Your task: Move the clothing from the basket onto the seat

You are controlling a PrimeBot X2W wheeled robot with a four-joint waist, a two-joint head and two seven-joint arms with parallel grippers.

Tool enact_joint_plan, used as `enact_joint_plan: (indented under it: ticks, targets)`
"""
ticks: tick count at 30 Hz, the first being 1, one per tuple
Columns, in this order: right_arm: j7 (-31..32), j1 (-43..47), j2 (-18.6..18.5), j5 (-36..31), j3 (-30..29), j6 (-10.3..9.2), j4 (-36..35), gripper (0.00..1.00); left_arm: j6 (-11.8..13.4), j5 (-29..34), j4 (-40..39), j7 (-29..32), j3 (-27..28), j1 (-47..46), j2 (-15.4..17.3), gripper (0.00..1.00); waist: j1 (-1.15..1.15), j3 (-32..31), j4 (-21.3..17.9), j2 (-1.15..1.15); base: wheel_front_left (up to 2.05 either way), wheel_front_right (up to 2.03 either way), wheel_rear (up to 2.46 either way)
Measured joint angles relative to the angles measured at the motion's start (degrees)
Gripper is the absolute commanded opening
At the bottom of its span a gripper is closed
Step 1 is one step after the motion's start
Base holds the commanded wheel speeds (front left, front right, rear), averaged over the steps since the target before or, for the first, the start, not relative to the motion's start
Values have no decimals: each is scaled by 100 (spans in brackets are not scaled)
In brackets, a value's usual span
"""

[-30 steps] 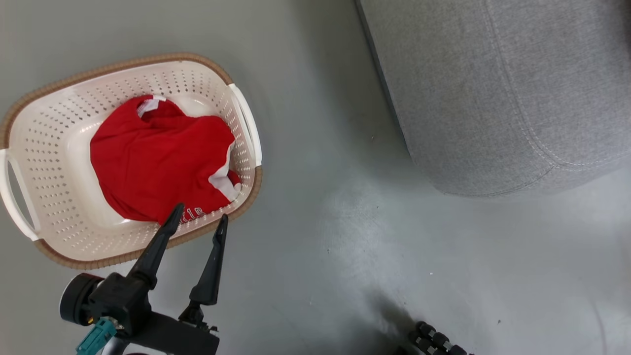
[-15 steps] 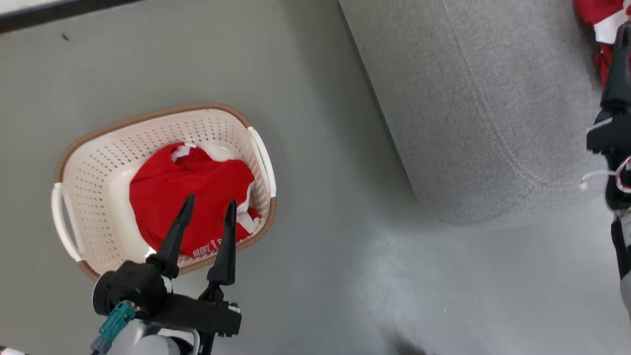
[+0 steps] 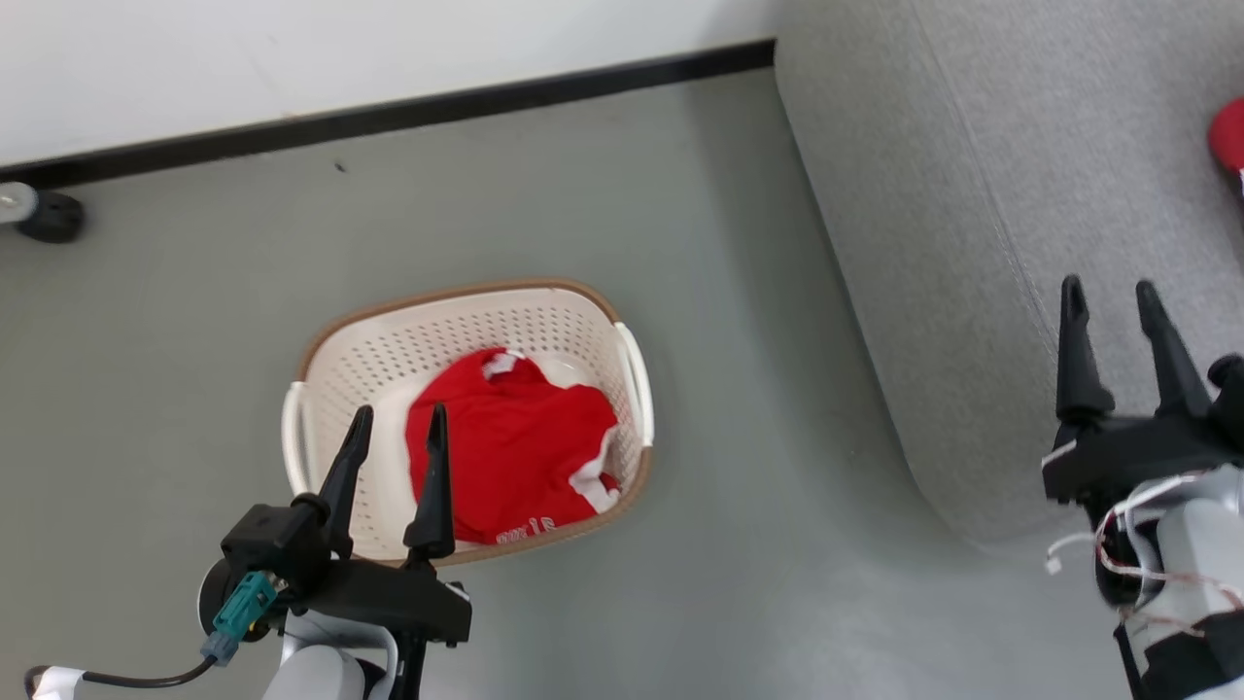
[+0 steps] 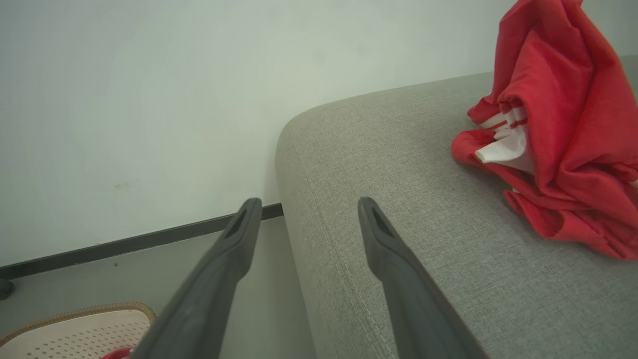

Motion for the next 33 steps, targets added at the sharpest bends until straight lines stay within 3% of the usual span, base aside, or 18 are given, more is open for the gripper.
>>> enact_joint_plan:
  ticks: [13, 23, 33]
  targets:
    - [1, 1124, 245, -143, 237, 23, 115, 100, -13, -1, 809, -40, 219, 274, 14, 100, -1, -1096, 792, 0, 0, 0, 0]
    - [1, 1382, 352, -246, 556, 31, -79, 100, 37, 4, 804, -42, 506, 708, 78, 100, 0, -1847, 1196, -1, 0, 0, 0]
    - [1, 1574, 376, -245, 626, 32, -233, 100, 86, 49, 720, -42, 655, 836, 42, 100, 0, -2118, 1442, 0, 0, 0, 0]
